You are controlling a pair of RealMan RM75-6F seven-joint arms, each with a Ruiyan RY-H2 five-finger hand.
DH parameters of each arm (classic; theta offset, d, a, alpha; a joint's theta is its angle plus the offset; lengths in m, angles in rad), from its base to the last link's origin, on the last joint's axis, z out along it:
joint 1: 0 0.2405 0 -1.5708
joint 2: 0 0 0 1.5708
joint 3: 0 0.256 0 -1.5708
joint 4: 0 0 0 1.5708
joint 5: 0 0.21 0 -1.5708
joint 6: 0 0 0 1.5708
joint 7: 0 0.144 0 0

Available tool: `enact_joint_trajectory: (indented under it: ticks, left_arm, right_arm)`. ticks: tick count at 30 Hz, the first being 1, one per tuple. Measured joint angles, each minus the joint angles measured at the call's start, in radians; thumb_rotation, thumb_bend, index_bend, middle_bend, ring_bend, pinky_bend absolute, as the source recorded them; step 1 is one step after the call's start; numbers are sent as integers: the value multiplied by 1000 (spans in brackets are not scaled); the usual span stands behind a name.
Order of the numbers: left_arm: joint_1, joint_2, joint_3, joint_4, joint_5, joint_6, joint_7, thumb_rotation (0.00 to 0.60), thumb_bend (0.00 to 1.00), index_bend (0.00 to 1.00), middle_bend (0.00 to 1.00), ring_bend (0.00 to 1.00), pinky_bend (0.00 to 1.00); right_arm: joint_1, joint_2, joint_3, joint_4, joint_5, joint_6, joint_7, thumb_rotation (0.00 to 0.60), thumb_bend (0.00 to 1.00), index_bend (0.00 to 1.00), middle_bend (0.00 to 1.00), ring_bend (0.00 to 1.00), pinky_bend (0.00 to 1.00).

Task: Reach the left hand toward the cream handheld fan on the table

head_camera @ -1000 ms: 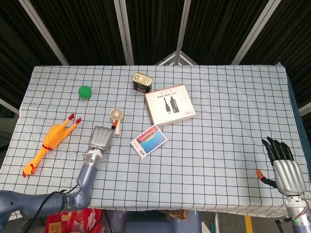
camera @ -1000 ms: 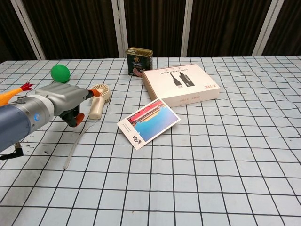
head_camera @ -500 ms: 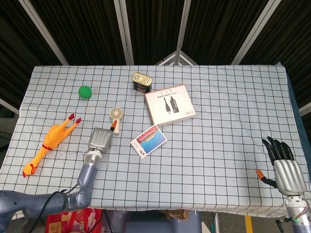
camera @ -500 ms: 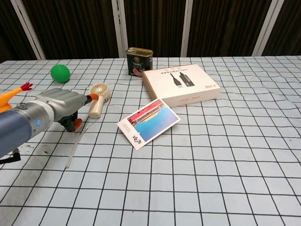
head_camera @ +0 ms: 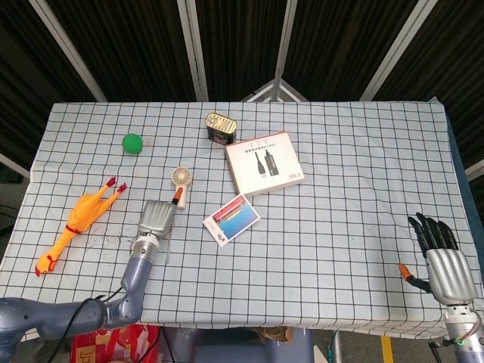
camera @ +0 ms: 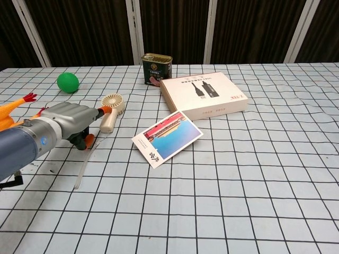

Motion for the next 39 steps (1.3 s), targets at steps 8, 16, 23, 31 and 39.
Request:
enact_joint_trajectory:
  ticks: [8, 16, 23, 31, 39]
  left_arm:
    - [0, -10, -59, 2, -95, -43, -52, 600, 803, 53, 873, 727, 710]
    - [-6, 9, -77, -25, -143, -62, -69, 600, 804, 45, 867, 720, 710]
    - [0, 25, -82, -54, -38, -20, -122, 600, 797, 0, 850, 702, 710]
    - [25, 67, -72, -125, 215, 104, -221, 600, 697, 0, 745, 605, 670]
    - [110, 171, 12, -248, 411, 258, -264, 600, 327, 0, 163, 103, 139]
  right_arm:
    - [0, 0, 0, 2, -2, 1, 2, 600, 290, 0, 0, 0, 49]
    - [-1, 0, 0, 3, -3, 3, 2, 600, 289, 0, 0, 0, 49]
    - [-1, -1, -1, 4, -3, 4, -1, 600, 290, 0, 0, 0, 49]
    - [-2, -2, 0, 6, -5, 8, -1, 600, 290, 0, 0, 0, 49]
    - [-3, -2, -1, 10, -6, 9, -5, 600, 290, 0, 0, 0, 49]
